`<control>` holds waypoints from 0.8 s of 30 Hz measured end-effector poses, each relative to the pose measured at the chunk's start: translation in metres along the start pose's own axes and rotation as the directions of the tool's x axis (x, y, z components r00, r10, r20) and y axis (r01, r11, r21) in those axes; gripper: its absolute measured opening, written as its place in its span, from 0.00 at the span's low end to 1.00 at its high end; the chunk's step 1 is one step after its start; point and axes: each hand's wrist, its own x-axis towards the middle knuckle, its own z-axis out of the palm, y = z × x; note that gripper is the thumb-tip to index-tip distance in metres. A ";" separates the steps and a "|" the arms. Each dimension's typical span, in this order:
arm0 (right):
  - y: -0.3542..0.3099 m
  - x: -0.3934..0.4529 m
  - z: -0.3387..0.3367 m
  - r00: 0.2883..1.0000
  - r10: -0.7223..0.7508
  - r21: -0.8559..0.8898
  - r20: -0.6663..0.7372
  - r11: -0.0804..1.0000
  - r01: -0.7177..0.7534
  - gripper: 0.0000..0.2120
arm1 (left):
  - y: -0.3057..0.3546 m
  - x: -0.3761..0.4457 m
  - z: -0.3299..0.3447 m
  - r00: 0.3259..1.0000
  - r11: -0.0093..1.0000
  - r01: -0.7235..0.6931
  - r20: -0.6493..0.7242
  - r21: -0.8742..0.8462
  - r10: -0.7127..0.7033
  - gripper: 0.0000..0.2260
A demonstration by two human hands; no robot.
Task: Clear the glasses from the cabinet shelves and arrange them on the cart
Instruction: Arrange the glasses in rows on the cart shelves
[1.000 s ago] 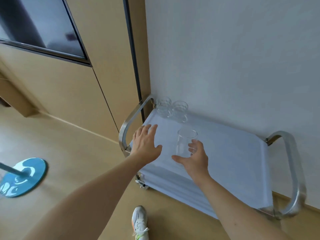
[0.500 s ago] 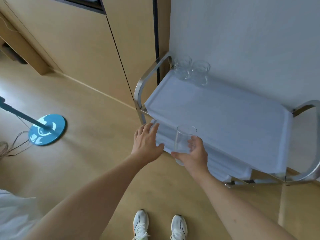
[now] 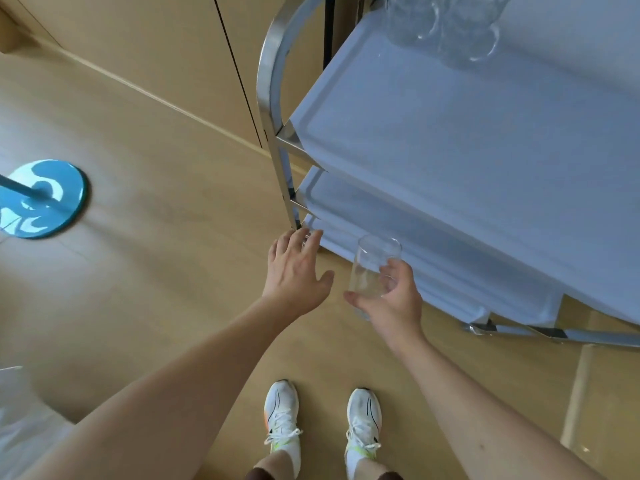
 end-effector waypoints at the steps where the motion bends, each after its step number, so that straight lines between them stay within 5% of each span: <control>1: 0.006 0.008 0.006 1.000 -0.007 0.001 -0.007 1.000 0.007 0.46 | -0.004 0.006 0.010 1.000 1.000 -0.010 -0.005 0.002 0.010 0.34; 11: 0.057 0.111 0.031 0.977 -0.183 0.034 -0.109 0.982 0.188 0.43 | -0.024 0.106 0.090 0.980 0.991 -0.133 -0.150 0.006 0.132 0.30; 24: 0.079 0.216 0.027 0.834 -0.448 0.027 -0.323 0.876 0.481 0.42 | -0.017 0.199 0.152 0.904 0.943 -0.321 -0.269 0.087 0.333 0.27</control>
